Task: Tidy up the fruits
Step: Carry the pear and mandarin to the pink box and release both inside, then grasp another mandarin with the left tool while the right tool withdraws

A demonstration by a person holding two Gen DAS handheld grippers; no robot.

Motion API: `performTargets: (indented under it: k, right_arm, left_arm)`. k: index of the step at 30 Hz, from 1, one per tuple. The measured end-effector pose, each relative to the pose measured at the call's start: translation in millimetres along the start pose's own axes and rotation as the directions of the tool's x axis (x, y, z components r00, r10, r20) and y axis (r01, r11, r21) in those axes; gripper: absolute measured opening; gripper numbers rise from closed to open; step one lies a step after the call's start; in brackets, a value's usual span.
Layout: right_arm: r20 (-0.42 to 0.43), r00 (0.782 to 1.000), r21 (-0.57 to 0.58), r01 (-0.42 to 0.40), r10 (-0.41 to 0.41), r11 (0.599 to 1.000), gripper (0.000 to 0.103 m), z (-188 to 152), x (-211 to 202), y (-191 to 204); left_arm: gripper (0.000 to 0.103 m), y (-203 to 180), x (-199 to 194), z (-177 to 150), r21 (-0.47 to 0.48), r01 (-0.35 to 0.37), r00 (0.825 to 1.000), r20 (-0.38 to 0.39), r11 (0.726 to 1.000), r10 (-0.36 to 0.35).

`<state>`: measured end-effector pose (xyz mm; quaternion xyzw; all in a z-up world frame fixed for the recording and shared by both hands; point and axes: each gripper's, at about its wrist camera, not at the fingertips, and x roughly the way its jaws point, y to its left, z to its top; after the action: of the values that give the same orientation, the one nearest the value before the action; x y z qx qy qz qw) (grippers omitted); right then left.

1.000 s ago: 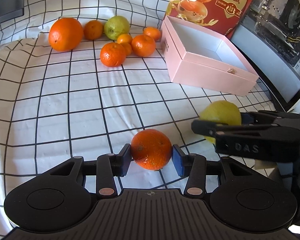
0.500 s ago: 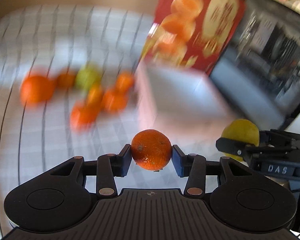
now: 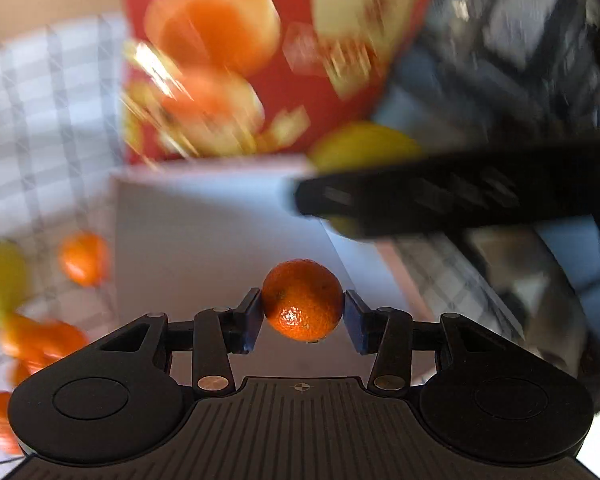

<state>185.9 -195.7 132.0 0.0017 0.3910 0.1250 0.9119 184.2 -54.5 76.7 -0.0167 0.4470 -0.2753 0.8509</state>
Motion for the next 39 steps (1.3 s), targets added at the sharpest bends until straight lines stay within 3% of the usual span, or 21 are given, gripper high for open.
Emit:
performTargets:
  k: [3, 7, 11, 15, 18, 24, 28, 31, 33, 36, 39]
  right_arm:
    - [-0.094, 0.995, -0.020, -0.018, 0.016, 1.000, 0.067, -2, 38, -2]
    - [-0.156, 0.988, -0.108, -0.017, 0.000, 0.994, 0.067, -2, 72, 5]
    - [-0.211, 0.977, -0.197, -0.013, -0.030, 0.980, 0.067, -5, 95, 18]
    - [-0.274, 0.958, -0.262, 0.013, -0.087, 0.965, 0.067, -8, 117, 29]
    - [-0.322, 0.942, -0.204, 0.031, -0.097, 0.978, 0.067, -11, 130, 28]
    - [-0.253, 0.961, -0.170, 0.066, -0.108, 0.983, 0.068, -11, 107, 39]
    - [-0.137, 0.986, -0.185, 0.065, -0.091, 0.981, 0.074, -12, 66, 63]
    - [-0.033, 0.998, -0.213, 0.052, -0.061, 0.976, 0.080, -19, 36, 87]
    - [0.038, 0.999, -0.247, 0.047, -0.039, 0.968, 0.080, -24, 26, 107]
    - [0.080, 0.995, -0.282, -0.040, 0.065, 0.959, 0.083, -33, 18, 137]
    - [0.022, 0.987, -0.288, -0.148, 0.161, 0.946, 0.083, -43, 23, 164]
  left_arm:
    - [0.048, -5, 13, -9, 0.029, -0.012, 0.999, -0.045, 1.000, 0.013]
    - [0.047, -1, -13, -16, 0.011, 0.003, 0.999, 0.052, 1.000, -0.004]
    - [0.047, 2, -52, -25, -0.004, -0.044, 0.989, 0.139, 0.999, 0.045]
    - [0.047, 15, -95, -54, -0.112, -0.074, 0.968, 0.232, 0.991, 0.098]
    - [0.047, 35, -120, -79, -0.230, -0.111, 0.950, 0.262, 0.967, 0.171]
    - [0.047, 79, -166, -144, -0.396, -0.188, 0.926, 0.232, 0.899, 0.297]
    - [0.047, 114, -180, -186, -0.522, -0.289, 0.907, 0.119, 0.803, 0.403]
    - [0.047, 136, -198, -214, -0.604, -0.310, 0.891, 0.085, 0.734, 0.446]
    - [0.047, 147, -205, -220, -0.634, -0.317, 0.881, 0.080, 0.706, 0.467]
    - [0.047, 154, -213, -227, -0.644, -0.306, 0.876, 0.097, 0.701, 0.472]
    - [0.047, 155, -217, -233, -0.630, -0.297, 0.880, 0.112, 0.718, 0.462]
